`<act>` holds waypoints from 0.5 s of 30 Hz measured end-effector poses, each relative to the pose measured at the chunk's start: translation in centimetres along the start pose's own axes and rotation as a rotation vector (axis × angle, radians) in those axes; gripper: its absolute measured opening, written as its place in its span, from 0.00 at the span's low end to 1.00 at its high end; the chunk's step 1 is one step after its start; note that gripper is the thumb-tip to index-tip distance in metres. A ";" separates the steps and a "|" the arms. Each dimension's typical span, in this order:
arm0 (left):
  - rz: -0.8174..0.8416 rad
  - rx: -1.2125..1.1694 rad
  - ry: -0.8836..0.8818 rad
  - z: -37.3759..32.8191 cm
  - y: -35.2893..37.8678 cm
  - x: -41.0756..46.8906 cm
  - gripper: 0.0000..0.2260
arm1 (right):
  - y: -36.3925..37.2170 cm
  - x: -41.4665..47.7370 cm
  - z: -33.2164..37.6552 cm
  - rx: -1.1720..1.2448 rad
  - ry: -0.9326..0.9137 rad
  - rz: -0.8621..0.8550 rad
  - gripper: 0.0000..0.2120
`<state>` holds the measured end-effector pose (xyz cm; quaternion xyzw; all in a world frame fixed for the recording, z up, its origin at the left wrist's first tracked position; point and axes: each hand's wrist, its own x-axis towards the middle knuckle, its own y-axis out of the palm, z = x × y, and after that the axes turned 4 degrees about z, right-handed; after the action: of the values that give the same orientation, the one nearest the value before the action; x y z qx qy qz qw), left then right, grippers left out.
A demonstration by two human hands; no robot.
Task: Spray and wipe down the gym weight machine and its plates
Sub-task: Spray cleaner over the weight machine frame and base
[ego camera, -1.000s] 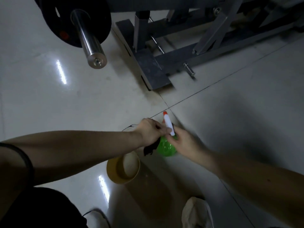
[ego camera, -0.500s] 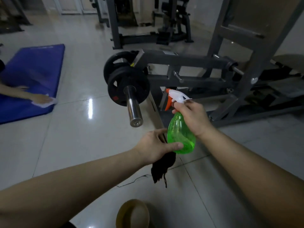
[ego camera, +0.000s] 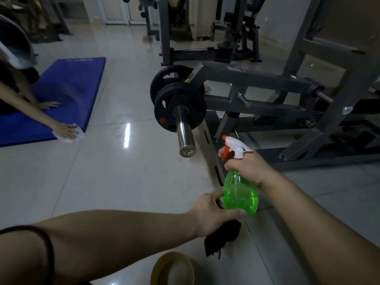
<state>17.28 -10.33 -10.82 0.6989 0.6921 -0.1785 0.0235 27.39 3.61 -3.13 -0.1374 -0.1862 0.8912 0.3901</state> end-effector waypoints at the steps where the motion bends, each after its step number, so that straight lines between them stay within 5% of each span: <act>1: -0.004 -0.009 0.021 0.0 0.1 0.0 0.24 | 0.1 0.0 0.2 -0.005 0.007 0.008 0.35; 9: -0.083 0.065 0.026 0.7 -0.6 0.2 0.26 | 2.4 1.3 0.7 -0.102 -0.030 -0.057 0.23; 15: -0.113 0.080 0.025 1.1 -0.6 -0.2 0.25 | 3.2 1.4 0.9 -0.194 -0.088 0.035 0.28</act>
<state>16.44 -10.85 -11.65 0.6615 0.7229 -0.1983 -0.0235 24.04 2.47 -3.91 -0.1383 -0.2861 0.8810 0.3507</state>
